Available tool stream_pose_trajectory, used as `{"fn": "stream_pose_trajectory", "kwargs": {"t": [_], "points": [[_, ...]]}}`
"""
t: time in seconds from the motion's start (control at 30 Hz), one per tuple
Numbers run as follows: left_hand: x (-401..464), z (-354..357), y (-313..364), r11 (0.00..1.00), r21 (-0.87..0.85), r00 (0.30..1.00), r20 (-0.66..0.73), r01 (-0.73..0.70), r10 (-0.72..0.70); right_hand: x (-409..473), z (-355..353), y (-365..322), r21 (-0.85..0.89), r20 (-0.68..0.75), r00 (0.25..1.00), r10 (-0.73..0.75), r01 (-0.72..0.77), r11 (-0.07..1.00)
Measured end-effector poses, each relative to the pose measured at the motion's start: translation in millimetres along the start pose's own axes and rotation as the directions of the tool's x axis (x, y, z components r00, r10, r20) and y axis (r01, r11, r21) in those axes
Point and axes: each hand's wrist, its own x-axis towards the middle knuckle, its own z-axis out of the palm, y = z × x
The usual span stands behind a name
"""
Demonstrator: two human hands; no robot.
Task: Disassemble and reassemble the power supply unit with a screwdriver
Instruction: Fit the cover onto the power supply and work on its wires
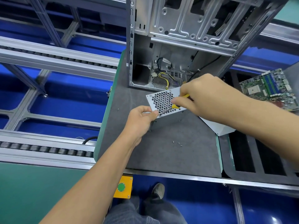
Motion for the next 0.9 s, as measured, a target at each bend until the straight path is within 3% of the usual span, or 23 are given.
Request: {"fn": "stream_pose_trajectory", "kwargs": {"t": [0.1,0.23,0.33,0.6,0.67,0.77,0.83,0.9], "points": [[1,-1,0,1.000,0.004,1.000,-0.011,0.000,0.000,2,-2,1,-0.053,-0.022,0.974,-0.223,0.222,0.974],[0,0,1,1.000,0.028,1.000,-0.013,0.009,-0.009,3,-4,6,0.053,0.018,0.974,-0.227,0.226,0.973],[-1,1,1,1.000,0.021,1.000,-0.016,0.011,-0.011,3,-6,3,0.040,0.037,0.970,-0.238,0.237,0.971],[-4,1,4,1.000,0.019,1.000,0.004,-0.001,0.001,10,-12,-25,-0.351,0.064,0.976,-0.208,0.217,0.911],[-4,1,5,1.000,0.025,1.000,-0.002,0.008,-0.008,9,-10,-27,-0.311,0.071,0.990,-0.126,0.142,0.940],[-4,2,4,1.000,0.013,1.000,-0.010,0.010,-0.010,14,-11,-23,-0.109,0.123,0.986,0.110,-0.097,0.989],[-4,2,4,1.000,-0.002,1.000,-0.015,0.006,-0.006,15,-15,-19,-0.014,0.191,0.978,0.085,-0.084,0.996],[-4,3,5,1.000,-0.014,1.000,-0.014,0.011,-0.011,12,-18,-18,-0.079,0.195,0.980,-0.040,0.056,0.995]]}}
